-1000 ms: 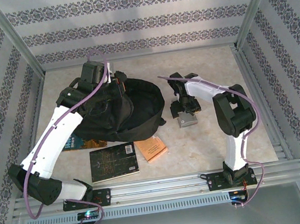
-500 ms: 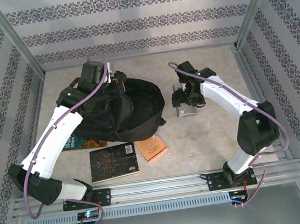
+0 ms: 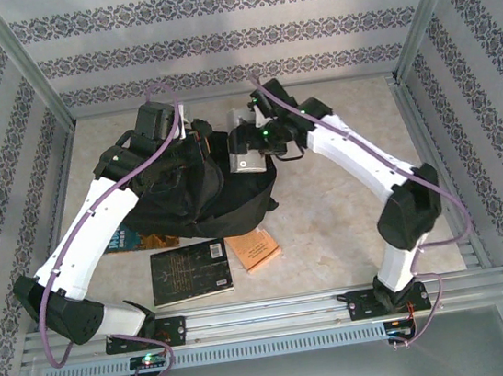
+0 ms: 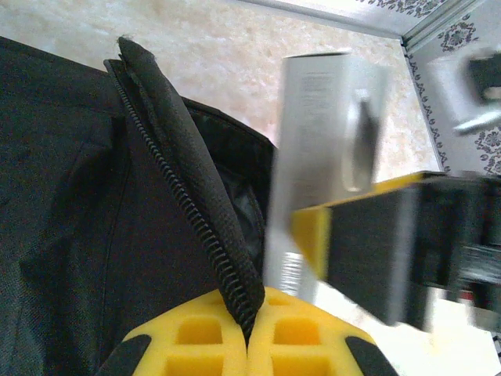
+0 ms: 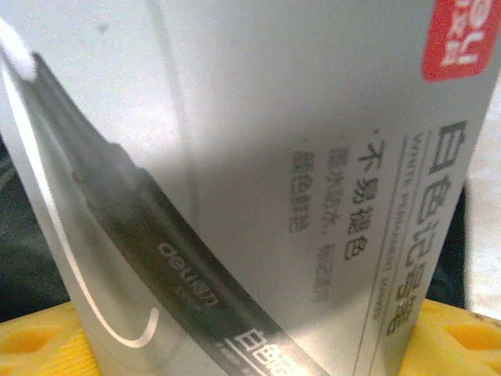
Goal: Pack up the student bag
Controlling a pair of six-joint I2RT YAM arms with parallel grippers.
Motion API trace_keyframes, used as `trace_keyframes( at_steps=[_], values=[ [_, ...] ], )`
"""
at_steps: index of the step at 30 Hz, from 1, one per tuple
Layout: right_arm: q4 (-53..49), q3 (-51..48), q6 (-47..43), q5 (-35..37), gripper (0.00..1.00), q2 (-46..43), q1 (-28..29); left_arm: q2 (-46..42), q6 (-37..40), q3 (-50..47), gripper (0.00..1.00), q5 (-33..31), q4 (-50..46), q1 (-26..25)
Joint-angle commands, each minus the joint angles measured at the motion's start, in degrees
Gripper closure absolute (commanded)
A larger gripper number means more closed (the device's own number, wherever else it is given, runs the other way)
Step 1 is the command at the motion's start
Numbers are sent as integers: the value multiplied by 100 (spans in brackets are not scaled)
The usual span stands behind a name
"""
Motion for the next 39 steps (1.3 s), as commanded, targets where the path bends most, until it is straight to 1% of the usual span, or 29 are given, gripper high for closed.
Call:
trace_keyframes(
  at_steps=[1, 5, 10, 14, 17, 21, 23, 26, 32, 34, 35, 37, 39],
  values=[
    [108, 395, 385, -94, 21, 408, 246, -130, -20, 238, 100, -5, 143, -59],
    [69, 338, 439, 33, 20, 592, 524, -96, -20, 309, 100, -60, 142, -57],
    [459, -102, 896, -184, 19, 714, 543, -52, -28, 382, 100, -36, 167, -58],
    [463, 77, 1111, -292, 17, 1052, 543, -22, -66, 408, 100, 38, 221, -62],
    [273, 258, 1200, -212, 13, 1273, 500, 9, -77, 478, 100, 51, 222, -60],
    [331, 370, 1179, -429, 2, 1473, 449, 13, -61, 514, 100, 57, 236, -65],
    [335, 461, 1070, -512, 2, 1493, 460, 11, -51, 507, 100, 44, 227, -60],
    [340, 513, 912, -512, 2, 1422, 481, 13, -41, 479, 100, 28, 225, -57],
    [314, 456, 566, -291, 2, 1040, 489, 45, -25, 501, 100, 21, 231, -57],
    [428, 311, 451, 54, 2, 745, 519, 49, -15, 506, 100, 11, 231, -62],
    [474, 297, 344, 91, 2, 649, 540, 55, -21, 494, 100, 16, 233, -61],
    [283, 421, 99, 320, 2, 504, 577, 60, -8, 501, 100, 15, 230, -61],
    [251, 315, -20, 576, 2, 277, 566, 57, -5, 497, 100, 2, 234, -62]
  ],
)
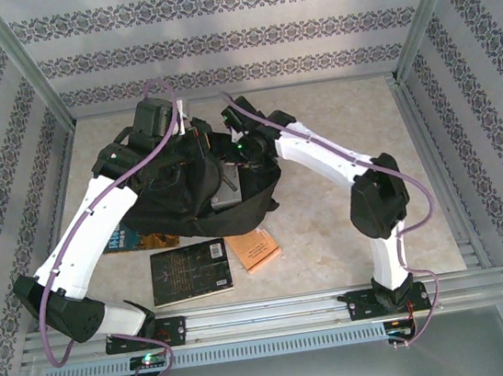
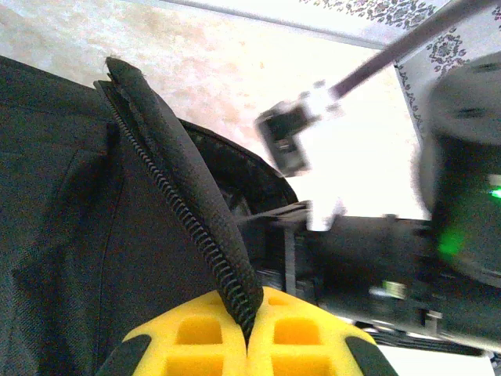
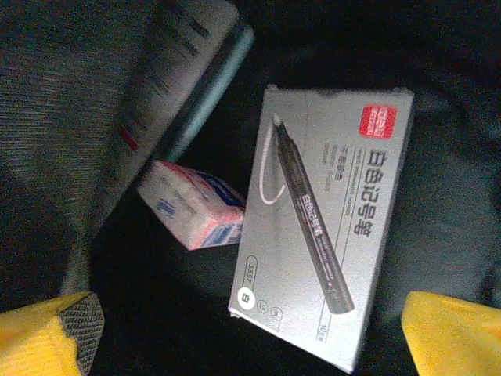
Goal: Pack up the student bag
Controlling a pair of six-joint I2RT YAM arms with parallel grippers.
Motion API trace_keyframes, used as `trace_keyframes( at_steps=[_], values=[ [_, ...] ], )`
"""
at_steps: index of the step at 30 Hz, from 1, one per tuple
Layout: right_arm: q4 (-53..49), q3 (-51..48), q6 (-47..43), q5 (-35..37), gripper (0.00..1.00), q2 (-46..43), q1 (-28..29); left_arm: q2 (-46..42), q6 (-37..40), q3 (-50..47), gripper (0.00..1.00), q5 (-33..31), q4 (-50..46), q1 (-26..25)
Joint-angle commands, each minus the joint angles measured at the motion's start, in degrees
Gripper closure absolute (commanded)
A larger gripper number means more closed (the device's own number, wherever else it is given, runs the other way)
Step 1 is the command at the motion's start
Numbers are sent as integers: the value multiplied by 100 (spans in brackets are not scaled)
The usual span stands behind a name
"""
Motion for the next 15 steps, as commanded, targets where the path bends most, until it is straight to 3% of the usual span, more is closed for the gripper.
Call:
trace_keyframes(
  at_steps=[1, 7, 11, 15],
  values=[
    [-109, -34, -435, 729, 4, -624, 53, -7, 4, 279, 100, -11, 253, -57],
    [-567, -232, -392, 1267, 23, -1188, -143, -67, 35, 243, 100, -64, 237, -57],
    [-398, -902, -566, 1360, 27, -1760, -215, -89, 55, 243, 100, -86, 219, -62],
    [-110, -1863, -768, 1005, 32, -2350, -231, -77, 40, 287, 100, -158, 194, -58]
  ],
)
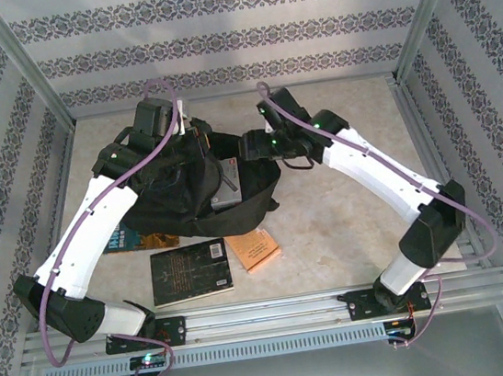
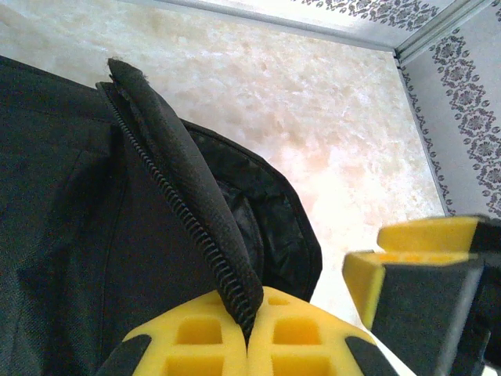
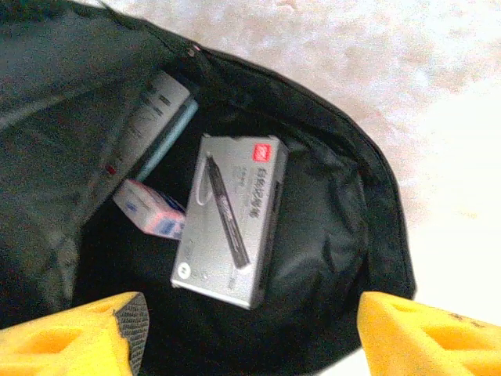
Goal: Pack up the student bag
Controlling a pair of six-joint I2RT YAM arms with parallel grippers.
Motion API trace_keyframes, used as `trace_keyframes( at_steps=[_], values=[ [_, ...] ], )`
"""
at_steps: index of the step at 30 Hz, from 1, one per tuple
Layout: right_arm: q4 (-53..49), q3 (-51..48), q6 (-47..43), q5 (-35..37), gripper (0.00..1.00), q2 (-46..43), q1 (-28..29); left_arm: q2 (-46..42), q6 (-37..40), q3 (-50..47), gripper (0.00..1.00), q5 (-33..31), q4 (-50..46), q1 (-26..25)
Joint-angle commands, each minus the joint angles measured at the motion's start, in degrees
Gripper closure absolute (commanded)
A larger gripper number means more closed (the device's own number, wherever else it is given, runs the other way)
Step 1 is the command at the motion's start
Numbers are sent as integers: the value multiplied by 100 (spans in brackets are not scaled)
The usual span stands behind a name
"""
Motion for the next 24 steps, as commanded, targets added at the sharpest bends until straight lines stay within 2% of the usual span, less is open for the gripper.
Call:
trace_keyframes(
  at_steps=[1, 6, 10, 16, 24],
  values=[
    [139, -733, -295, -229, 36, -450, -6, -67, 35, 295, 100, -124, 185, -57],
    [433, -1891, -330, -613, 62, -999, 118, -31, 0, 354, 100, -208, 147, -57],
    [1177, -2871, 87, -989, 74, -1267, 371, -26, 0, 409, 100, -356, 82, -60],
    [2045, -3493, 277, -1059, 82, -1010, 843, -21, 8, 514, 100, -472, 20, -57],
    [2582, -3300, 363, -914, 92, -297, 1121, -22, 45, 559, 100, -584, -28, -50]
  ],
)
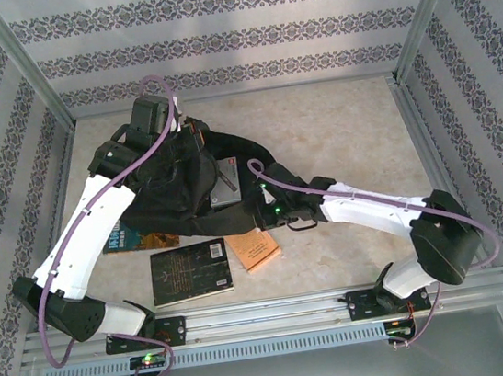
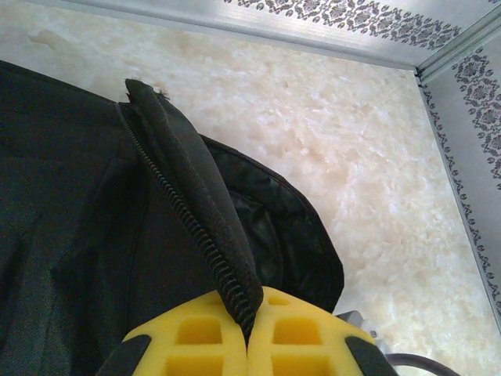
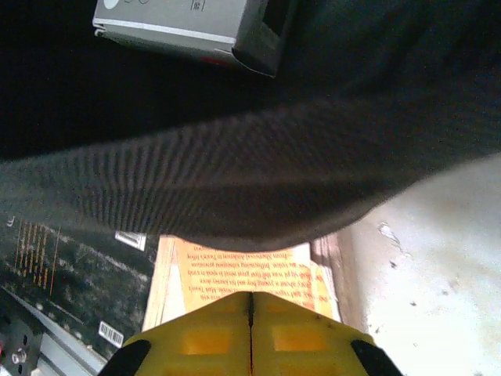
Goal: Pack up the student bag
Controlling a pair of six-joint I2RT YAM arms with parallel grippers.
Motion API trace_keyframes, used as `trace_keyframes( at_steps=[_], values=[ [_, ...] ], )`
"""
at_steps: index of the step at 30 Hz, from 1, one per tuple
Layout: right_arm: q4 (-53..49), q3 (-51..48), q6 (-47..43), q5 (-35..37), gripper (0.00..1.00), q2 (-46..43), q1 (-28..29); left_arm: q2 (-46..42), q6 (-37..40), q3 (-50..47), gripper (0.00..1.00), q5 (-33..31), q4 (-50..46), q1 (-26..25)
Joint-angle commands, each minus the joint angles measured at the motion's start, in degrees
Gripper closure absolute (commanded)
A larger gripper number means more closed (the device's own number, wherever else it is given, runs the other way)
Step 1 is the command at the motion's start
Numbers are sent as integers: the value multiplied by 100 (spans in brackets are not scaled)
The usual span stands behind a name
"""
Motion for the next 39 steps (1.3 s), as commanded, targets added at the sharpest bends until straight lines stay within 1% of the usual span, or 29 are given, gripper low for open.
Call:
trace_keyframes(
  at_steps=[1, 2, 5, 8, 12, 15, 19, 21, 24, 27, 30, 32, 35, 39],
  values=[
    [420, 234, 63, 63, 93, 323, 116, -44, 59, 294, 100, -154, 229, -44],
    [427, 315, 45, 72, 95, 443, 135, -37, 62, 297, 100, -171, 227, -48],
    [373, 452, -8, 111, 99, 721, 155, -11, 48, 368, 100, -262, 218, -18],
    [387, 360, -2, 148, 99, 776, 216, 60, 27, 521, 100, -397, 167, 27],
    [326, 114, -132, 435, 99, 604, 361, 166, 2, 689, 100, -591, 75, 50],
    [382, -149, -168, 543, 98, 428, 433, 261, -39, 766, 100, -665, 40, 66],
    [799, -525, -86, 459, 90, 268, 534, 373, 7, 888, 100, -765, 16, 86],
    [903, -587, -71, 480, 88, 250, 566, 441, 46, 1009, 100, -852, 19, 111],
    [1005, -585, -112, 550, 87, 263, 568, 666, 132, 1395, 100, -999, 26, 234],
    [901, -394, -299, 529, 87, 512, 562, 1046, 269, 1941, 100, -965, 114, 362],
    [919, -331, -280, 565, 88, 802, 510, 1532, 508, 2631, 100, -1036, 135, 412],
    [1039, -289, -180, 463, 88, 999, 463, 1874, 595, 3126, 100, -1013, 105, 478],
    [1066, -166, -102, 362, 88, 1249, 469, 2195, 506, 3499, 100, -846, 142, 658],
    [985, -156, -46, 455, 88, 1479, 461, 2427, 426, 3551, 100, -569, 215, 812]
  ],
)
